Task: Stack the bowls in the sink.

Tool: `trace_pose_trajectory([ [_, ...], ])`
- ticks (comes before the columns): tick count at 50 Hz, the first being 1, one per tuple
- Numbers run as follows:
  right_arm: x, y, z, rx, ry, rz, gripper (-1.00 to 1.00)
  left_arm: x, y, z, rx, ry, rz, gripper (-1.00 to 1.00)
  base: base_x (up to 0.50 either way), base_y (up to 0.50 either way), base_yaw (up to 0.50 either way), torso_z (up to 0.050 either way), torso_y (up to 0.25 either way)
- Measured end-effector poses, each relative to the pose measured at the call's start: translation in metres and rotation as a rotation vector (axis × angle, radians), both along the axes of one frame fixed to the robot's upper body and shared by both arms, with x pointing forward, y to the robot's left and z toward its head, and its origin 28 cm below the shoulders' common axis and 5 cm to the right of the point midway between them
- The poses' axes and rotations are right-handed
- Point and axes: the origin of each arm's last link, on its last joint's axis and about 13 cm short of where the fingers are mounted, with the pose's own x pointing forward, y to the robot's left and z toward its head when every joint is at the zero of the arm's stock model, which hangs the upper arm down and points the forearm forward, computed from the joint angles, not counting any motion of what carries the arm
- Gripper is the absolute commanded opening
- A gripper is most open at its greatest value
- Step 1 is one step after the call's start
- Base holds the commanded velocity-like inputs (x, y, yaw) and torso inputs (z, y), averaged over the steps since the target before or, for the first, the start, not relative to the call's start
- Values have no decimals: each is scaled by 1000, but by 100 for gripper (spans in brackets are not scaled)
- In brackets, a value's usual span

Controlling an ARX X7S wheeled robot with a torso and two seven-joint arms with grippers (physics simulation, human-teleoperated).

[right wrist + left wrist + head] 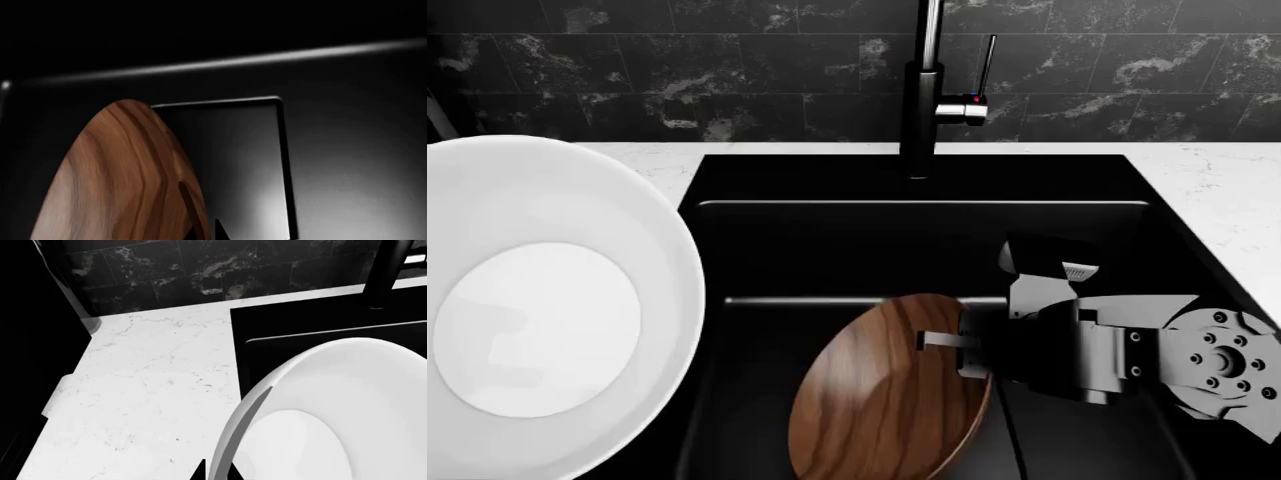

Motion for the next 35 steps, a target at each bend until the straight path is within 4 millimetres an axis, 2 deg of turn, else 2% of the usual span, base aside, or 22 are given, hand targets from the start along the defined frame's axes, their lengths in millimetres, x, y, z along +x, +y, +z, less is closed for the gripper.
trace_pose_trajectory([
  [13,6,6,-15,-3,33,12,-100,0,1,-1,-1,3,1,-100,0,0,0,0,0],
  [29,11,7,-23,-26,53,9,-100,1,1,-3,-4,5,1,-100,0,0,0,0,0],
  [30,11,7,-24,-27,55,10,100,1,1,-3,-4,5,1,-100,0,0,0,0,0],
  [35,10,6,-24,-40,64,11,100,1,1,-3,-4,6,2,-100,0,0,0,0,0],
])
